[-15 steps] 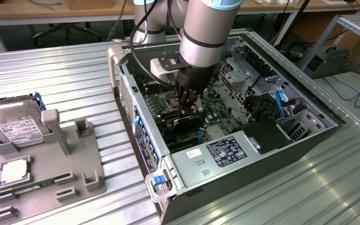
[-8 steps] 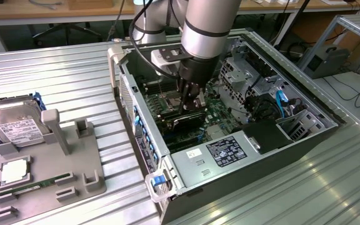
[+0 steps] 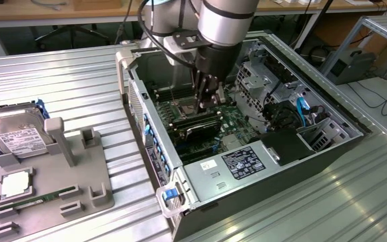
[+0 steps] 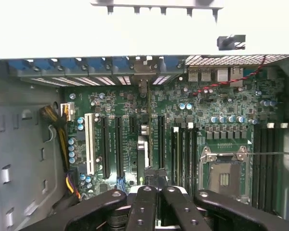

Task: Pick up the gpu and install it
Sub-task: 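Press down on the gpu until it lock into place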

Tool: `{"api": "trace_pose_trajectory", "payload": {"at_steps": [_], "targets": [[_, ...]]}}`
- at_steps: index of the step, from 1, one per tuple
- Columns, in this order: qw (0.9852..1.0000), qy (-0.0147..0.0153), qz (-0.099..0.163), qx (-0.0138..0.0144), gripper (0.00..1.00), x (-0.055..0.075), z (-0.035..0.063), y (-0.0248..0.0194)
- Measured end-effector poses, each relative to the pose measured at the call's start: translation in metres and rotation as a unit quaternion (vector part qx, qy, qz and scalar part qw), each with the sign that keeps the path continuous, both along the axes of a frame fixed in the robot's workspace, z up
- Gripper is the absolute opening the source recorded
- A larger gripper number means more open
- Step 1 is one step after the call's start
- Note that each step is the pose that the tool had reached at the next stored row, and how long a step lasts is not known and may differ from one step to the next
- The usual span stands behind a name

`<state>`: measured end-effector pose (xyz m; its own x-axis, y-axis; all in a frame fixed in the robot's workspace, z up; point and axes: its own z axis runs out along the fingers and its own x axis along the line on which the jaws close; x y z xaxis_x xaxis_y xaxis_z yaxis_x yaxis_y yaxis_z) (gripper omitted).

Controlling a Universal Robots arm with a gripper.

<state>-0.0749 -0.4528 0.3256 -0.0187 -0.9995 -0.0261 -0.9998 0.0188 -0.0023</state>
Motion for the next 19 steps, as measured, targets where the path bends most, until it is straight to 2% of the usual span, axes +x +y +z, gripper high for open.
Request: {"api": "trace_pose_trajectory", "payload": {"at_steps": [5, 12, 19], "targets": [[1.0000, -0.0017, -0.002, -0.0008, 0.11, 0.000, 0.0171, 0.0000], [1.0000, -0.0026, -0.003, -0.0008, 0.11, 0.000, 0.0267, 0.0000], [1.0000, -0.0026, -0.003, -0.0008, 0.11, 0.000, 0.0272, 0.0000]]}}
